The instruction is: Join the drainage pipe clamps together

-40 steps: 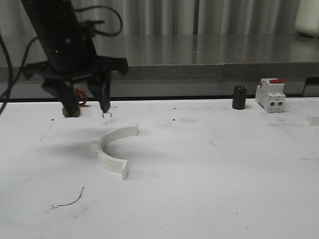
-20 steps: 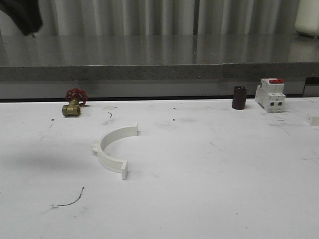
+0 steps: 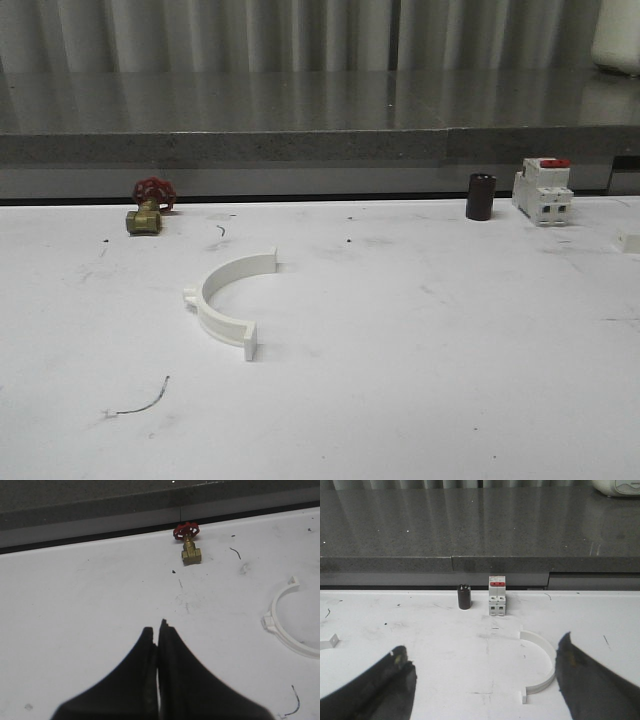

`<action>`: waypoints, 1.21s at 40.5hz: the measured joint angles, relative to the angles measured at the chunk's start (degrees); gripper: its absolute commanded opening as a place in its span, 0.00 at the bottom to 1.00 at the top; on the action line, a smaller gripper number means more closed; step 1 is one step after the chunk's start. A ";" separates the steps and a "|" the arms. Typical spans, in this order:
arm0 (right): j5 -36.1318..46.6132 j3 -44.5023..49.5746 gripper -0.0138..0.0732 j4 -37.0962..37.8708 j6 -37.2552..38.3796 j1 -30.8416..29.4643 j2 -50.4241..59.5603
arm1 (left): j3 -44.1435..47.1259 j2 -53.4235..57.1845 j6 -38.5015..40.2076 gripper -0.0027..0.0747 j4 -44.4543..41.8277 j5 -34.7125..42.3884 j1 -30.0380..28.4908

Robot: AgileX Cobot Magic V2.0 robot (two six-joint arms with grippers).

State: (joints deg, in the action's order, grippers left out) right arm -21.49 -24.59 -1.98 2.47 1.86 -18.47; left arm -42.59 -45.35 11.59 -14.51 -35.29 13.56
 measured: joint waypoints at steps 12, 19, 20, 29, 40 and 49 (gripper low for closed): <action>0.00 0.00 0.84 0.00 0.00 0.00 0.00 | 14.27 25.29 -1.50 0.01 -0.76 0.46 0.00; 0.00 0.00 0.84 0.00 0.00 0.00 0.00 | 18.00 36.51 -2.96 0.01 -0.76 0.27 0.00; 0.00 0.00 0.84 0.00 0.00 0.00 0.00 | 18.31 37.71 -2.96 0.01 -0.76 0.23 0.00; 0.00 0.00 0.84 0.00 0.00 0.00 0.00 | 18.41 40.90 -2.96 0.01 -0.66 0.13 -0.13; 0.00 0.00 0.84 0.00 0.00 0.00 0.00 | 18.41 40.95 -2.96 0.01 -0.59 0.13 -0.13; 0.00 0.00 0.84 0.00 0.00 0.00 0.00 | 18.41 41.04 -3.04 0.01 -0.59 0.13 -0.13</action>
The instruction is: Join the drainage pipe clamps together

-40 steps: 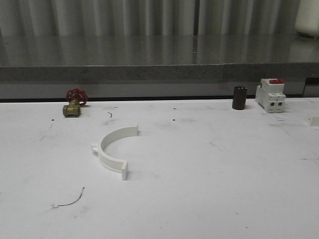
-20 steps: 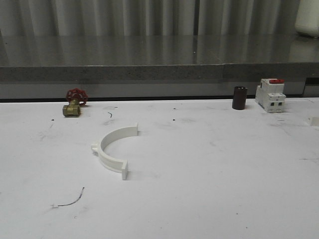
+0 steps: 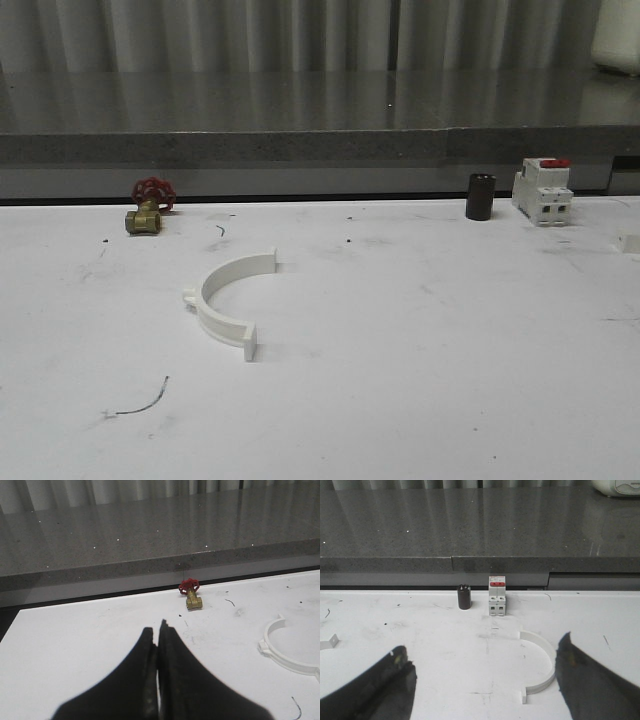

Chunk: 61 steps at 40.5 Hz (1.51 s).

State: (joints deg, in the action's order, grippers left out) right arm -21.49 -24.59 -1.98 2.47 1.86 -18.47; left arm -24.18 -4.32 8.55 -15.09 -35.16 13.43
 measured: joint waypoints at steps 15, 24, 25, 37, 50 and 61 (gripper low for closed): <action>0.00 0.00 0.84 0.00 0.00 0.00 0.00 | 0.00 0.00 0.00 0.01 0.00 0.00 0.00; 0.00 0.00 0.84 0.00 0.00 0.00 0.00 | 0.00 0.00 0.00 0.01 0.00 0.00 0.00; 0.00 0.00 0.84 0.00 0.00 0.00 -0.19 | 0.00 0.00 0.00 0.01 0.00 0.00 0.00; -3.00 -10.01 0.84 0.00 0.00 0.00 -17.19 | 0.00 0.00 -0.03 0.01 0.00 0.00 0.00; -8.29 -25.96 0.84 0.00 0.27 -2.67 -44.71 | 0.00 0.00 -0.13 0.01 0.00 0.00 0.00; -14.03 -35.85 0.84 0.00 0.48 -10.54 -59.46 | 0.00 0.00 -0.13 0.01 0.00 0.00 0.00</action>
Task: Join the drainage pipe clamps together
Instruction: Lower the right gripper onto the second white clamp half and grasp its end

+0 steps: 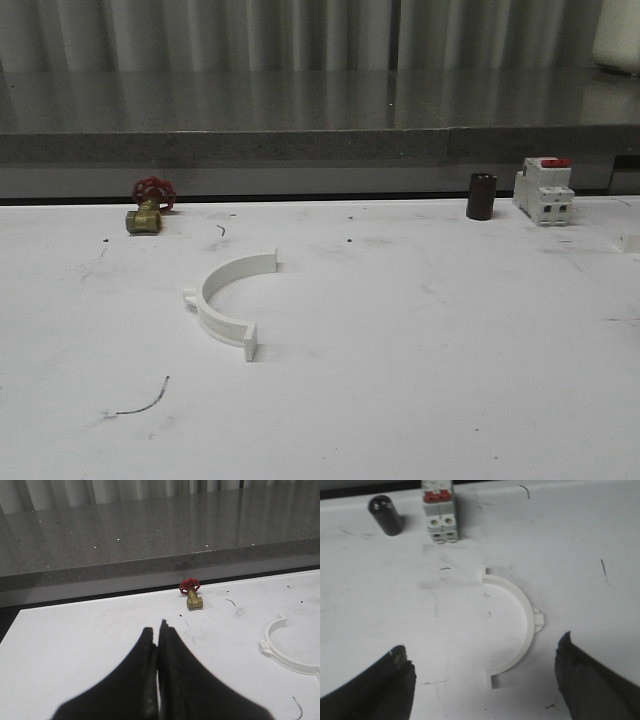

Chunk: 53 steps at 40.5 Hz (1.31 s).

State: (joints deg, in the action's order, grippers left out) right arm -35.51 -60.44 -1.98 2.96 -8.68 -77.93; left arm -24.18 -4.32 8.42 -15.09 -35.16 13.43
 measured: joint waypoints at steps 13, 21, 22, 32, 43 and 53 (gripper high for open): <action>-5.46 -7.96 0.84 0.11 -1.57 -5.93 -14.26 | 0.00 0.00 0.00 0.01 0.00 0.00 0.00; -8.95 -13.92 0.84 0.11 -2.34 -5.93 -23.65 | 0.00 0.00 0.00 0.01 0.00 0.00 0.00; -9.27 -14.55 0.84 0.11 -2.34 -5.93 -24.91 | 0.00 0.00 0.00 0.01 0.00 0.00 0.00; -11.94 -20.89 0.84 0.11 -2.48 -5.93 -33.02 | 0.00 0.00 0.00 0.01 0.00 0.00 0.00; -14.01 -23.17 0.84 0.11 -2.96 -5.93 -37.41 | 0.00 0.00 0.00 0.01 0.00 0.00 0.00; -14.20 -23.22 0.83 0.11 -2.96 -5.93 -39.59 | 0.00 0.00 0.00 0.01 0.00 0.00 0.00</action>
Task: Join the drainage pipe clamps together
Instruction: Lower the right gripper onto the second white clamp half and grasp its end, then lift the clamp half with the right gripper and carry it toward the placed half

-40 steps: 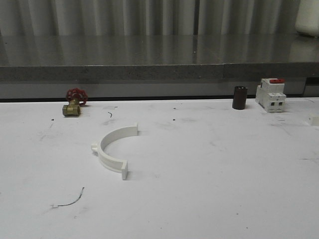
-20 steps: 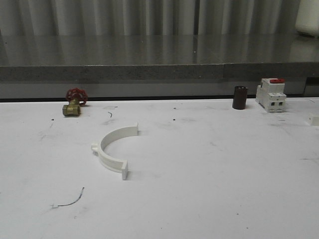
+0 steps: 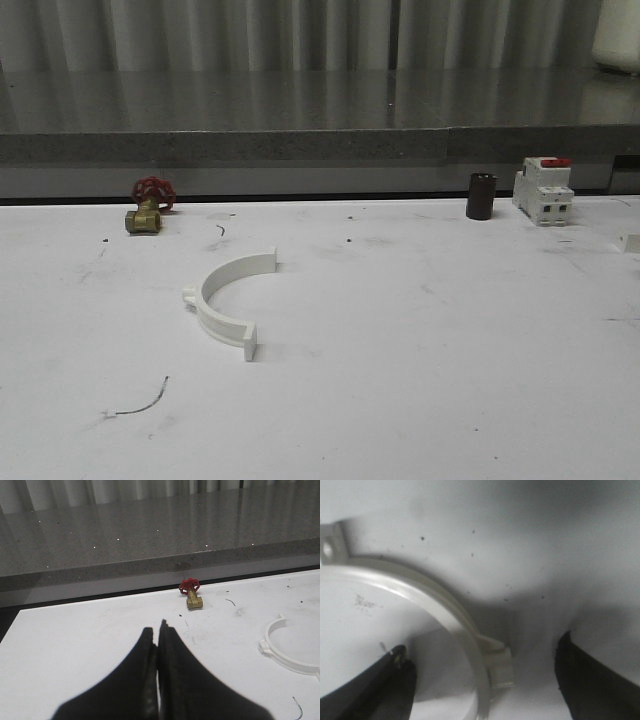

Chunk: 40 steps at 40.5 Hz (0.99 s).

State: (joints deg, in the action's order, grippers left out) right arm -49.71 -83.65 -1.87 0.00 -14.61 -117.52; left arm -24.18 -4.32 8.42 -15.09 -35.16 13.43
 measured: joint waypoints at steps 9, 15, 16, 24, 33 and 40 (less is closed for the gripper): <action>0.00 0.00 0.56 0.00 0.00 0.00 0.00 | 0.00 0.00 0.00 0.01 0.00 0.00 0.00; -0.03 0.00 0.42 0.00 0.00 0.00 0.00 | 0.00 0.00 0.00 0.01 0.00 0.00 0.00; -0.14 0.00 0.40 0.00 0.00 0.00 0.00 | 0.00 0.00 0.00 0.01 0.00 0.00 0.00; -0.38 0.00 0.39 0.00 0.00 0.00 0.00 | 0.00 0.00 0.00 0.01 0.00 0.00 0.00; -0.47 0.00 0.39 0.00 0.00 0.00 0.00 | 0.00 0.00 0.00 0.01 0.00 0.00 0.00; -0.47 0.00 0.39 0.00 0.00 0.00 0.00 | 0.00 0.00 0.00 0.01 0.00 0.00 0.00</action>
State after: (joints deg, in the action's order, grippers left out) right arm -50.18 -83.65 -1.87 0.00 -14.61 -117.52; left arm -24.18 -4.32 8.42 -15.09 -35.16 13.43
